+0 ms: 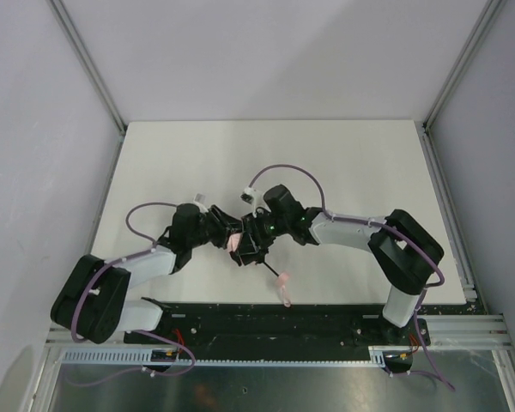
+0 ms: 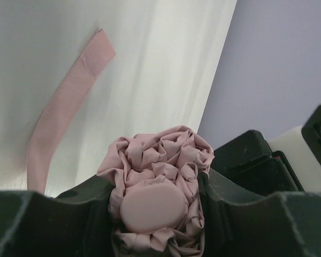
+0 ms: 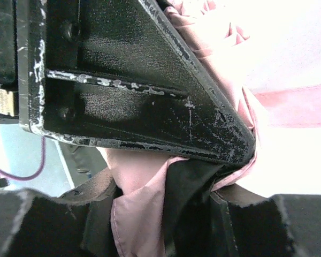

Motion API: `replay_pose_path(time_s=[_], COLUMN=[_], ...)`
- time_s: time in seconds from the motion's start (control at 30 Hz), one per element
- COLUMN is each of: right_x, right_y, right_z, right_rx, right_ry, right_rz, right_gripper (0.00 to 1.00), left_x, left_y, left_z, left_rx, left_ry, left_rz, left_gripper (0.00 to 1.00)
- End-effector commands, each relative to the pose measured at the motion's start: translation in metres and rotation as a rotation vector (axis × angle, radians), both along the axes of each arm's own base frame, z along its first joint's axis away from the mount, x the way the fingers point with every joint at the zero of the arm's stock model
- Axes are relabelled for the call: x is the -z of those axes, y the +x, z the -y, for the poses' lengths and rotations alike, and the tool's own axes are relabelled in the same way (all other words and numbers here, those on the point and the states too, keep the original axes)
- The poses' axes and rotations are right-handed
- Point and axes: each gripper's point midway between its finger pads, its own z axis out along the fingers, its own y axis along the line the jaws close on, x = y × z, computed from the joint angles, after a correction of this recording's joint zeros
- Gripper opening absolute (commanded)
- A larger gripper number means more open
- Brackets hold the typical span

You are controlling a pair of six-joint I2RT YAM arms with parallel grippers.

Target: Put away the umbrella

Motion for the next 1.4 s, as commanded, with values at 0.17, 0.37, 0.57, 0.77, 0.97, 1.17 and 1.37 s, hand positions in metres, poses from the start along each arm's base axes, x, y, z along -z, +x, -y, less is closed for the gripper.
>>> replay_pose_path(time_s=[0.17, 0.37, 0.57, 0.77, 0.97, 1.17, 1.37], right_x=[-0.077, -0.095, -0.102, -0.096, -0.072, -0.044, -0.030], right_y=[-0.008, -0.016, -0.030, -0.027, 0.000, 0.028, 0.035], right_z=[-0.015, -0.008, -0.002, 0.001, 0.003, 0.005, 0.002], right_rx=[-0.122, -0.210, -0.295, -0.268, -0.091, 0.088, 0.098], right_ry=[0.342, 0.414, 0.436, 0.398, 0.259, 0.051, -0.080], right_rz=[-0.164, -0.205, -0.221, -0.184, -0.043, 0.191, 0.355], right_gripper=[0.00, 0.00, 0.00, 0.00, 0.27, 0.60, 0.72], left_x=[-0.069, -0.108, -0.126, -0.125, -0.113, -0.081, -0.052], left_y=[0.012, 0.017, 0.018, 0.019, 0.019, 0.019, 0.018], left_z=[0.003, 0.003, 0.002, 0.002, 0.001, 0.002, 0.006], left_rx=[0.011, 0.046, 0.044, 0.046, 0.025, -0.022, -0.044], left_ry=[-0.053, -0.104, -0.200, -0.208, -0.210, -0.190, -0.154], left_rz=[0.266, 0.447, 0.520, 0.523, 0.472, 0.312, 0.159], left_gripper=[0.53, 0.81, 0.71, 0.17, 0.00, 0.00, 0.00])
